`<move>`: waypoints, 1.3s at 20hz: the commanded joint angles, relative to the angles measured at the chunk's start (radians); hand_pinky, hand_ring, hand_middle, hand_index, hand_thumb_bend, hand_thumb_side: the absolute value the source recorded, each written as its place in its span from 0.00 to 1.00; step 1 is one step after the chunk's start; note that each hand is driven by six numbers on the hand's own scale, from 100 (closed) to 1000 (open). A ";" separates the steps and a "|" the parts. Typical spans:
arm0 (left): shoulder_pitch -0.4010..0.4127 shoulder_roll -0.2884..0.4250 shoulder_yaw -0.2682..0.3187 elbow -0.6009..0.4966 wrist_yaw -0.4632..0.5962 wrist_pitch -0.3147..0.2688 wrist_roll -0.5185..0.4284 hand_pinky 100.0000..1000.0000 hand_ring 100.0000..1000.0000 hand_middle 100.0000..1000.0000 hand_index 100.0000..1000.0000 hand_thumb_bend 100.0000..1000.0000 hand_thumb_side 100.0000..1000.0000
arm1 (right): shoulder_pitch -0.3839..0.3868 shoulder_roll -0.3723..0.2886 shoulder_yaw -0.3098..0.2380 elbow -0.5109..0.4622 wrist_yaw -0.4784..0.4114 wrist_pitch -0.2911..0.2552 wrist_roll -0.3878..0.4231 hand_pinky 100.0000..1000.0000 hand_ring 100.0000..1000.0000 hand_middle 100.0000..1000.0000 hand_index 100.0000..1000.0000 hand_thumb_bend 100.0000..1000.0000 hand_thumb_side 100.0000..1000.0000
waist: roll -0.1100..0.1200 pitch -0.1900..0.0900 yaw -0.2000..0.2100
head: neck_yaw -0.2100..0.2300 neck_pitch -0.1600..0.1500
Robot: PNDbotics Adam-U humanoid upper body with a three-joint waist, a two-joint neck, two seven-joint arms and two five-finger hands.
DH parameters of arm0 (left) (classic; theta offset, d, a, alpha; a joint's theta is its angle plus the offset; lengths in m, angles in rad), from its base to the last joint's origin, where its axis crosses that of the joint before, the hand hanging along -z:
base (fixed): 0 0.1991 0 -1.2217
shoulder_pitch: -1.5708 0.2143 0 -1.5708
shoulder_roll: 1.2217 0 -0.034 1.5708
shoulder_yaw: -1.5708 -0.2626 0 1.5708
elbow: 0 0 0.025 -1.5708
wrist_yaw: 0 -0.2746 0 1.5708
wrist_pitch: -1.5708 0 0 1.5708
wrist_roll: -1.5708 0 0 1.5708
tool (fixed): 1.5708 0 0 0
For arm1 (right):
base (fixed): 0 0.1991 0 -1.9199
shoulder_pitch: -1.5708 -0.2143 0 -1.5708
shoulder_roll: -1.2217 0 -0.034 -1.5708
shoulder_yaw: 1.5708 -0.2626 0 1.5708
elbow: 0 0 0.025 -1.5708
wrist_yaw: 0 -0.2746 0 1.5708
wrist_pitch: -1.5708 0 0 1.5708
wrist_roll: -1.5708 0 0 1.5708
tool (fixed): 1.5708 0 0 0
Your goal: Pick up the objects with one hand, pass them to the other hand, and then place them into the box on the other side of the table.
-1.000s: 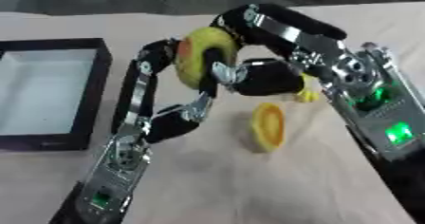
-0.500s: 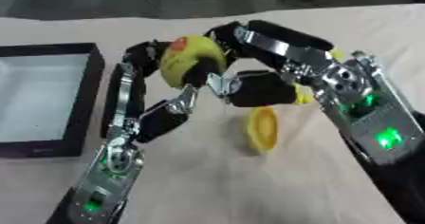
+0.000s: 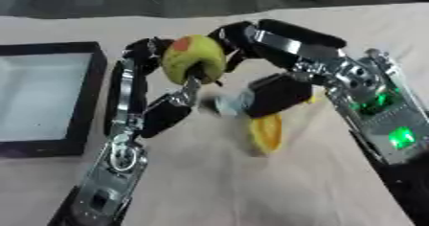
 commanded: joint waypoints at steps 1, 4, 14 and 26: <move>-0.001 0.028 0.035 -0.017 0.005 0.006 0.006 0.37 0.59 0.29 0.36 0.00 0.08 | -0.009 -0.023 -0.028 -0.032 -0.015 -0.002 -0.025 0.72 0.78 0.64 0.80 0.57 0.14 | -0.004 -0.025 -0.001 | 0.004 0.000; 0.010 0.039 0.045 -0.014 0.010 0.013 0.016 0.36 0.58 0.28 0.35 0.00 0.07 | -0.009 -0.026 -0.037 -0.032 -0.024 -0.015 -0.045 0.72 0.78 0.64 0.79 0.57 0.14 | -0.003 -0.025 0.000 | 0.003 0.001; 0.045 0.137 0.153 -0.009 -0.006 0.054 0.096 0.37 0.59 0.29 0.35 0.00 0.05 | 0.006 -0.050 -0.086 -0.032 -0.116 -0.071 -0.163 0.71 0.78 0.63 0.77 0.38 0.17 | 0.006 -0.029 0.003 | -0.010 0.007; 0.066 0.345 0.294 -0.006 0.009 0.174 0.136 0.39 0.61 0.31 0.38 0.00 0.03 | 0.091 -0.229 -0.190 -0.032 -0.165 -0.098 -0.318 0.72 0.78 0.63 0.76 0.36 0.15 | 0.004 -0.026 0.005 | 0.078 0.000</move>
